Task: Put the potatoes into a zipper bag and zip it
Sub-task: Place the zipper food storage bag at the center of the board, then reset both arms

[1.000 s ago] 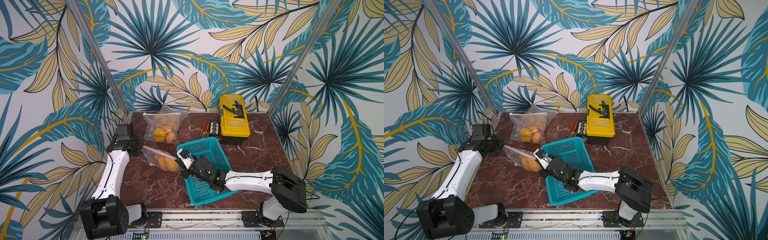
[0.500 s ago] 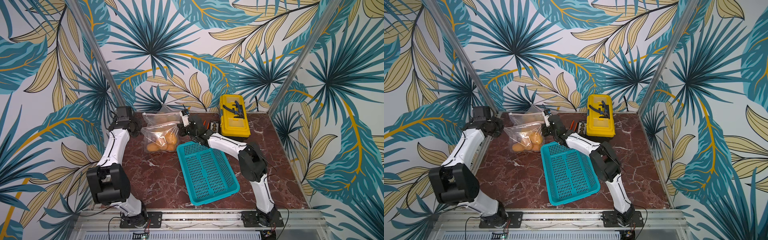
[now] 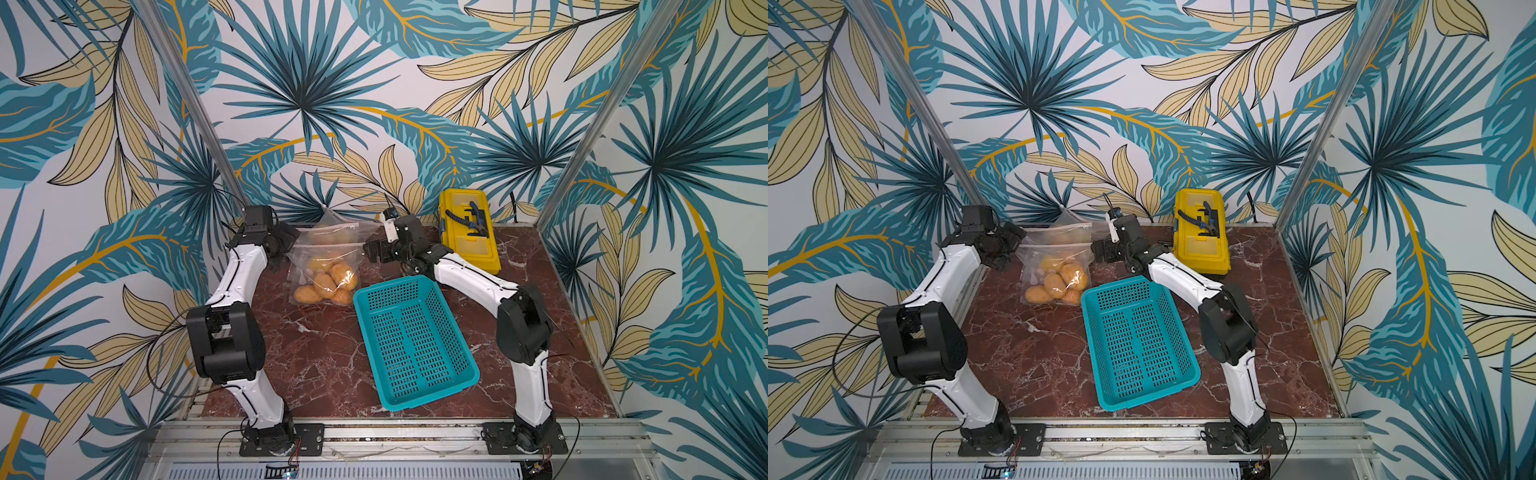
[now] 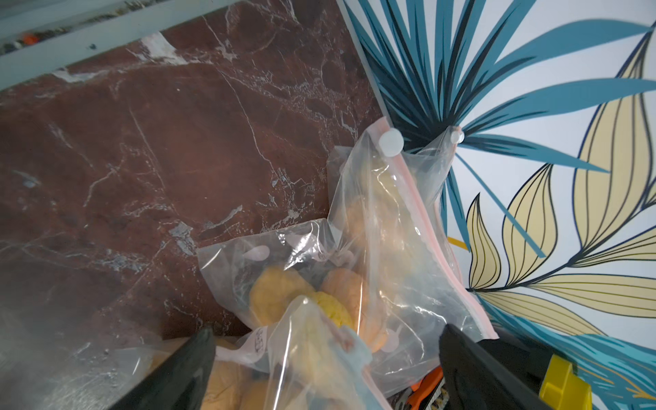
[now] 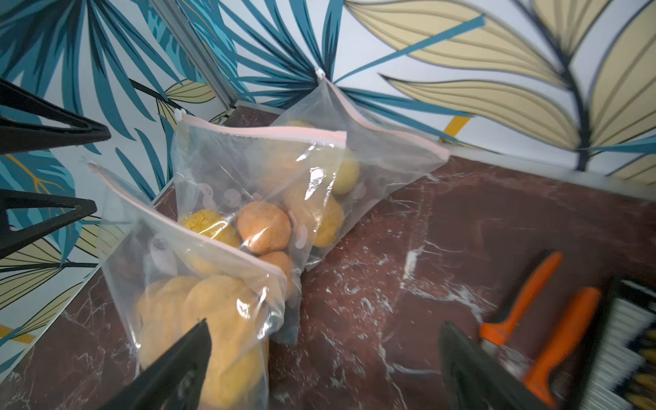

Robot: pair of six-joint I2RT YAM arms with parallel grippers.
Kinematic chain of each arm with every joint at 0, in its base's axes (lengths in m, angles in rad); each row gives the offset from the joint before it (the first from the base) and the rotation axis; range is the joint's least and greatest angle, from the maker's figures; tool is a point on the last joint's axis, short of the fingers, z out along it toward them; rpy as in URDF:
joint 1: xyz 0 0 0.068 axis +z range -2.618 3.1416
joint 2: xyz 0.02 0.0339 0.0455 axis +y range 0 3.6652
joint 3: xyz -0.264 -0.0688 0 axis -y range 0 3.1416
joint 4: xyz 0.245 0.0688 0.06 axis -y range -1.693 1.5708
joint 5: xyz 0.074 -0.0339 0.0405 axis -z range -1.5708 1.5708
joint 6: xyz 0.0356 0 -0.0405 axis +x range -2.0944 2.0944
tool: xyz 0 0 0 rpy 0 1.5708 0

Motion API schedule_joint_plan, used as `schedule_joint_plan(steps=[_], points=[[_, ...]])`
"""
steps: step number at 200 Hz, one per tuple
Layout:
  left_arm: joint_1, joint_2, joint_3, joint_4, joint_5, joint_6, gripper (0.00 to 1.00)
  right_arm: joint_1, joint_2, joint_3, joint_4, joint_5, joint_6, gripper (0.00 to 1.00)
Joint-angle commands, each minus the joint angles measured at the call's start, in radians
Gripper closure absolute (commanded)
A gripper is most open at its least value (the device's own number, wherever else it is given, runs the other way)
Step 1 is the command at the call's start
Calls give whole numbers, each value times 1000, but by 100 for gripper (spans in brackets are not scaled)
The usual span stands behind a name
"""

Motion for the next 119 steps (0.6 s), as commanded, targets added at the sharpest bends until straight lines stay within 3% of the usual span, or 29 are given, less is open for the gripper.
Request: schedule_joint_plan(steps=[1,21,38,55,66,78,97,119], points=[[-4,-102,-30,1,-82,28,0,-43,-231,-129,-8,54,-14,0],[-7,-162,-63,1,-144,83,1,-76,-423,-259,-26,109,-9,0],[-11,-204,-127,35,-262,109,0,-92,-601,-380,-32,214,-9,1],[-9,-229,-219,122,-371,187,1,-98,-754,-495,-46,491,-2,1],[5,-239,-269,178,-356,333,3,-117,-842,-577,-45,676,-14,1],[20,-257,-318,191,-382,355,4,-156,-928,-697,25,794,-67,0],[35,-310,-454,295,-402,376,1,-246,-1032,-908,216,849,-142,0],[38,-339,-638,489,-511,356,1,-361,-1073,-1140,488,847,-196,0]])
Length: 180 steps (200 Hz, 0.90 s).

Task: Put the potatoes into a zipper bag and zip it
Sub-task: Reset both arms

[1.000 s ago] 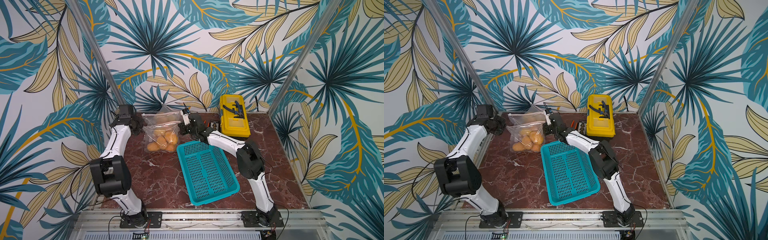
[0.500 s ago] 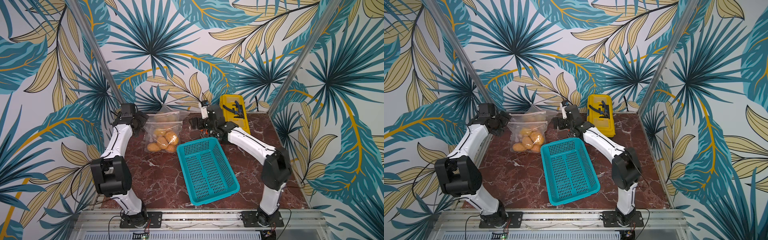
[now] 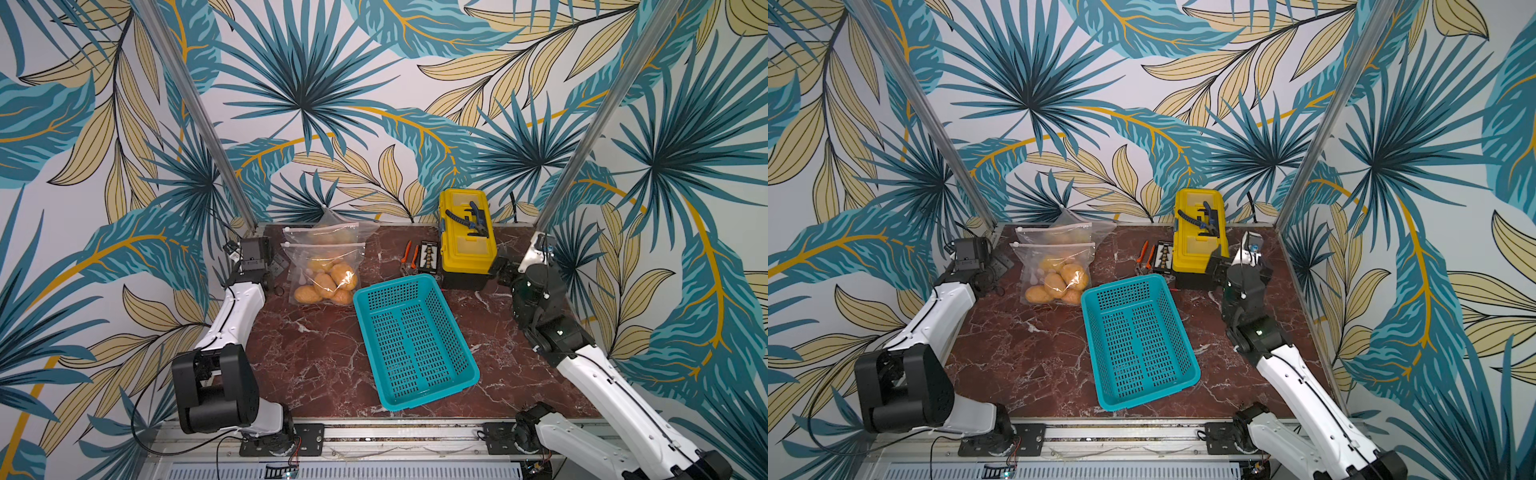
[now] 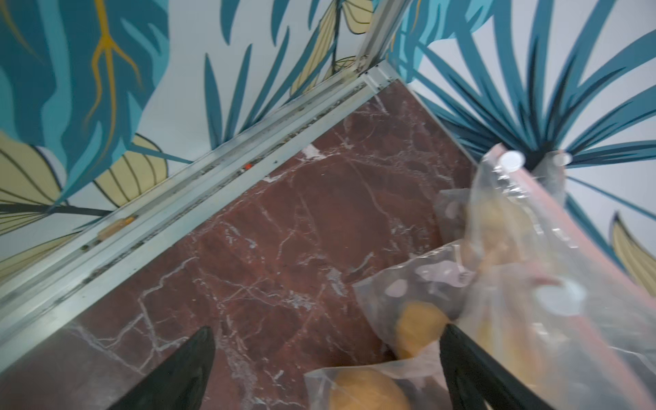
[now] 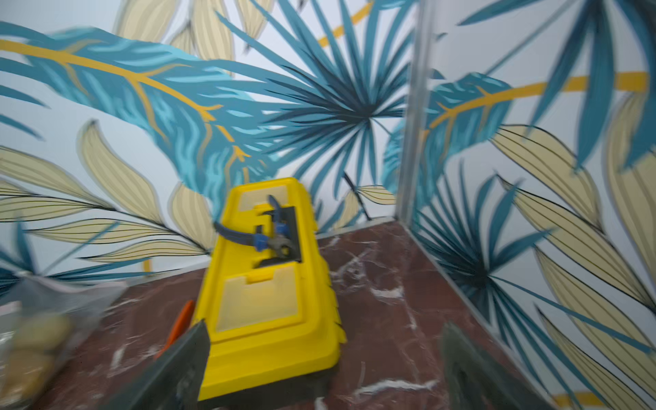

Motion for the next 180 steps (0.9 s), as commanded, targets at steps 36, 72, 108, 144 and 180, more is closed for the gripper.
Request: schedule_joint_plan(steps=[36,72,108,144,180], points=[[46,41,-228,324,-177,-41,1,-285,113,-217,209,91,46,0],[45,-69,-417,632,-244,-11,1,-420,283,-285,354,-80,114,1],[-39,37,-604,1215,-238,231,1,-426,357,-280,369,-205,120,0],[-226,232,-665,1707,-110,667,1,-427,419,-351,564,-362,163,1],[-181,93,-715,1694,4,580,1,-425,431,-371,638,-437,115,1]])
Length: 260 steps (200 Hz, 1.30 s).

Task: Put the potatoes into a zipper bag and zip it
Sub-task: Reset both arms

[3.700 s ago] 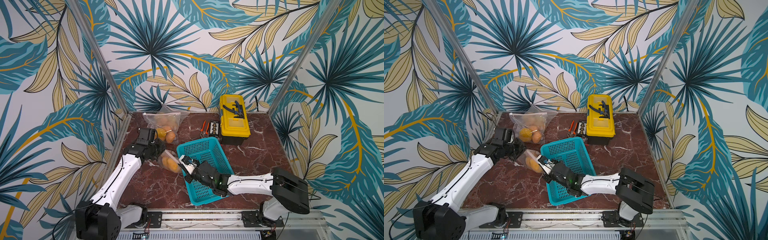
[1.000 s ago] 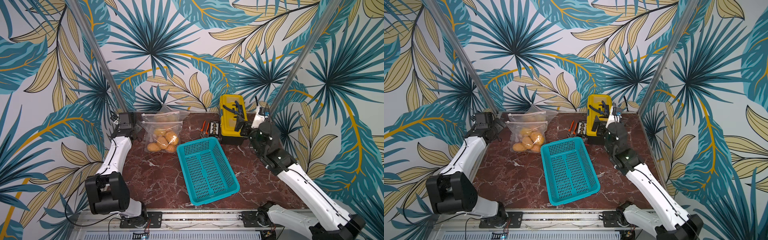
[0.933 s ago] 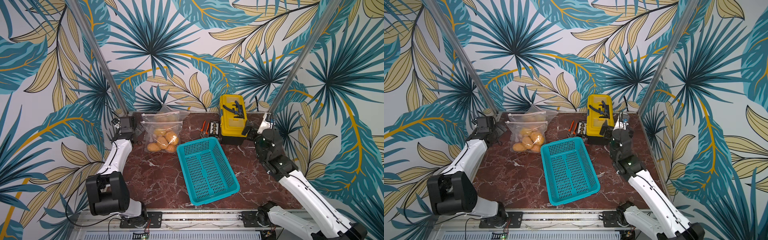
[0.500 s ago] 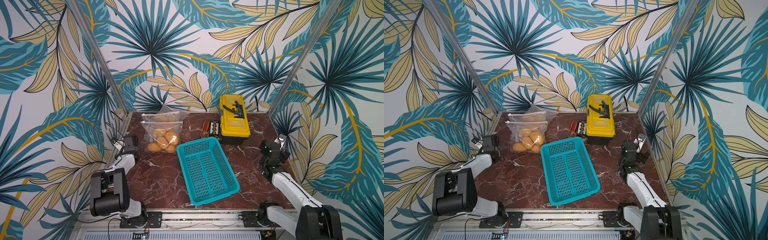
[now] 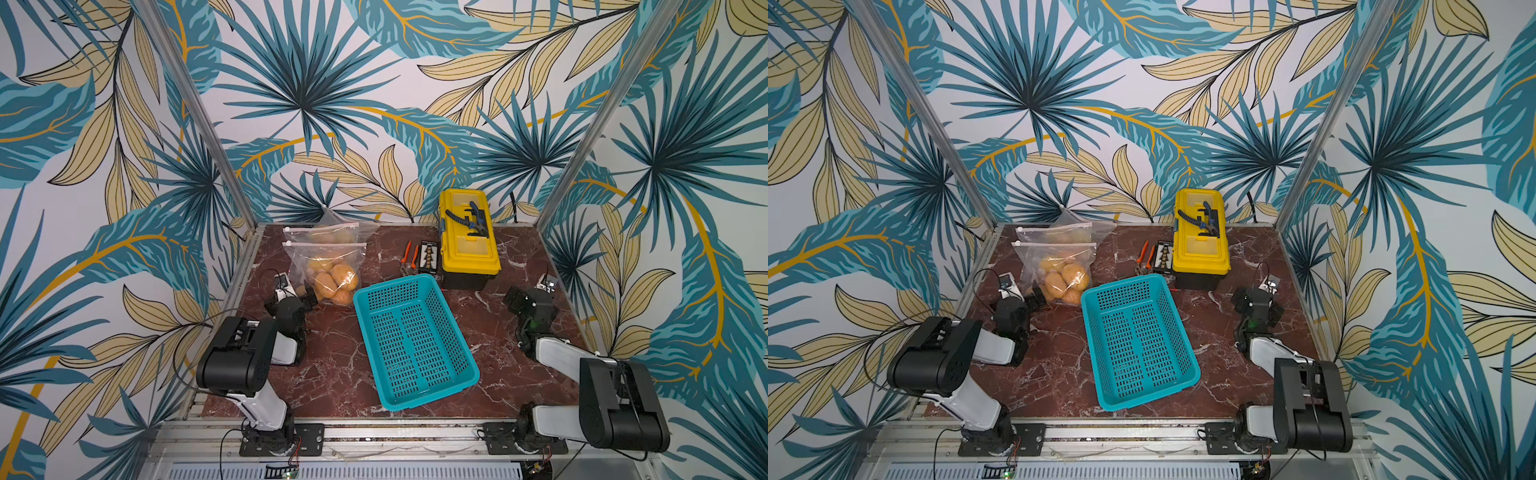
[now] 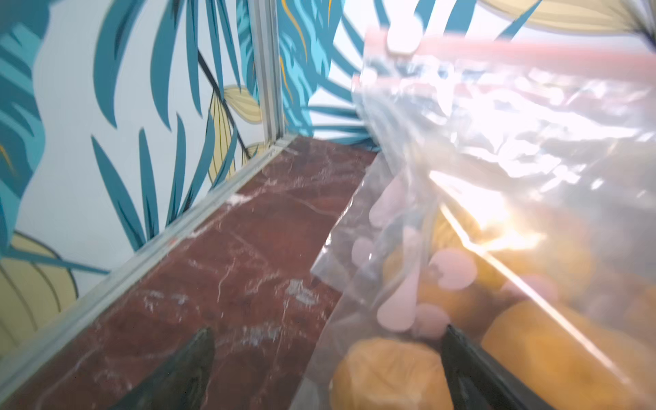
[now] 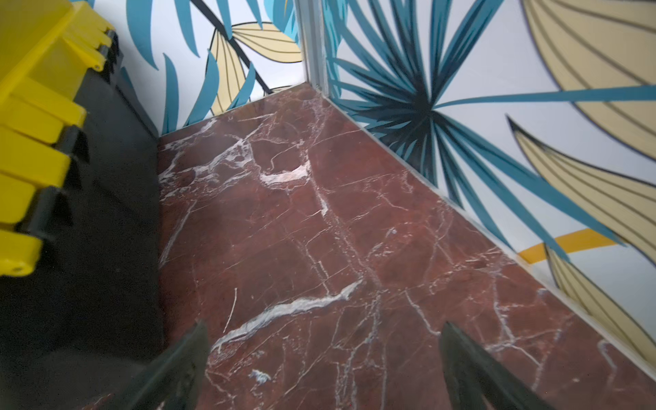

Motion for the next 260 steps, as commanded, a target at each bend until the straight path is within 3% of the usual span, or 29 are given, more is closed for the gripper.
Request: schedule_joint_plan(steps=[1,18,28,34,74,94,109,125,140,156,176,225,236,260], points=[[18,-133,-41,159,75,72,1,-1,-16,-44,139,-94,-18,0],[5,-314,-13,-128,-8,49,1,3,-22,-81,208,-126,-36,1],[8,-384,53,-400,13,12,0,6,-23,-82,210,-131,-42,0],[6,-393,71,-455,33,20,1,7,-22,-90,225,-141,-47,1],[0,-430,18,-446,15,60,1,40,6,-116,312,-177,-99,0],[4,-418,-23,-422,-41,30,0,65,170,-111,511,-301,-199,0],[2,-337,-32,-348,-12,47,1,65,92,-68,295,-244,-153,0],[-39,-235,-29,-256,-45,90,0,66,136,-79,392,-250,-176,1],[-71,-197,-23,-209,-39,145,0,66,117,-60,315,-245,-162,1],[-67,-183,-15,-212,-31,144,1,67,125,-47,307,-263,-174,0],[-8,-106,33,-232,71,109,1,66,121,-42,294,-269,-172,1],[7,-102,36,-234,94,103,1,68,121,-40,290,-270,-176,0],[6,-102,36,-233,94,102,1,71,129,-15,251,-342,-211,1],[7,-102,36,-234,95,102,1,91,129,-10,240,-319,-226,0]])
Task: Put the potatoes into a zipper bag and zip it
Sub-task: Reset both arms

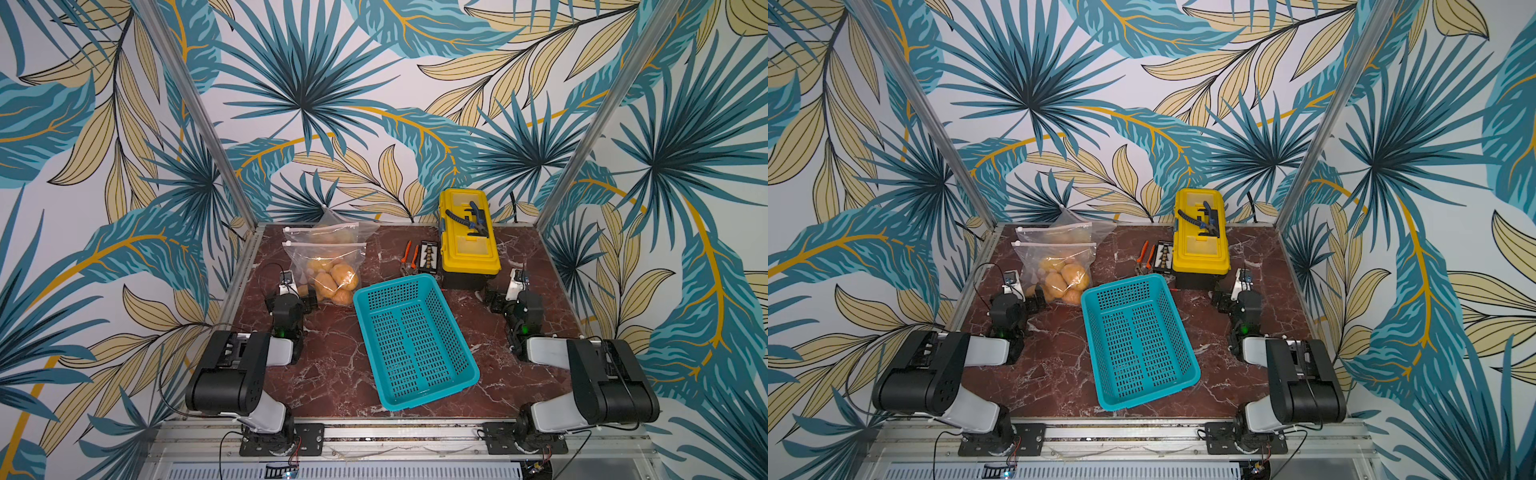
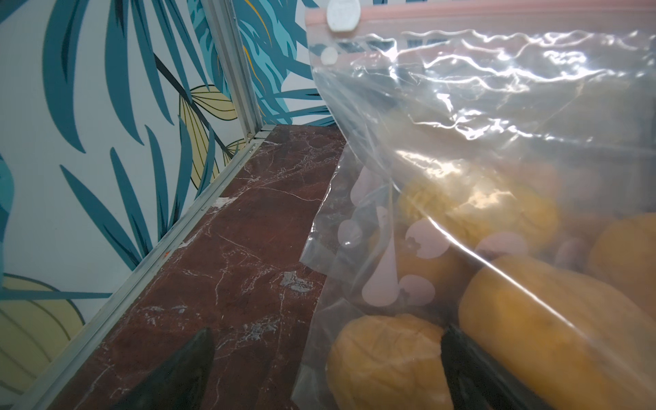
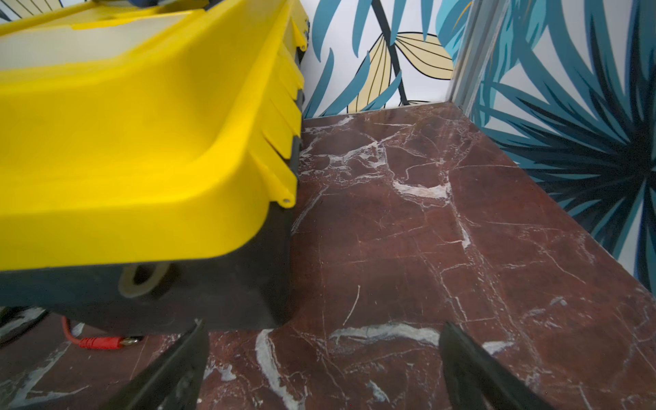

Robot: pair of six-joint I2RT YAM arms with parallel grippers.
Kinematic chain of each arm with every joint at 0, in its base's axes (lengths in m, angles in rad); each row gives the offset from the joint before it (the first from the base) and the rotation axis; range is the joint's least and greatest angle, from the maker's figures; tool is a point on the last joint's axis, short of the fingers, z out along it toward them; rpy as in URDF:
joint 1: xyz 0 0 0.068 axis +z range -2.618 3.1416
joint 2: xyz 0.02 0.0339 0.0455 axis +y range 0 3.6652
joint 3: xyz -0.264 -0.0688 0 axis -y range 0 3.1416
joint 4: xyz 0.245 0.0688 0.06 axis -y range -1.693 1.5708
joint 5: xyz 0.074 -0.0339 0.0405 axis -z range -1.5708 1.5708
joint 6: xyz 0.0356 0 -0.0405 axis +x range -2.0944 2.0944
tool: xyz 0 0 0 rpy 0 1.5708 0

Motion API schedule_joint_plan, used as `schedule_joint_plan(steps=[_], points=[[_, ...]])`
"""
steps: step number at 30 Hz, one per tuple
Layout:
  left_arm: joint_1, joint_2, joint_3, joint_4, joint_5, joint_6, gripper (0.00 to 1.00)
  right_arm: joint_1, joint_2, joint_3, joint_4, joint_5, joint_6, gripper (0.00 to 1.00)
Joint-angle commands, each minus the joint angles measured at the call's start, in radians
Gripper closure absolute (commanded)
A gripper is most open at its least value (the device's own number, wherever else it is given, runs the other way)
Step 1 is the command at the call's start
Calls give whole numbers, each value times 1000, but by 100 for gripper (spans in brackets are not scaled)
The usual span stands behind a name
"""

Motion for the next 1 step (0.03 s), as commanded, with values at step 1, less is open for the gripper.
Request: schedule_joint_plan(steps=[1], points=[[6,2,17,28,13,-3,1,15,5,17,-34,-28,-36,0]])
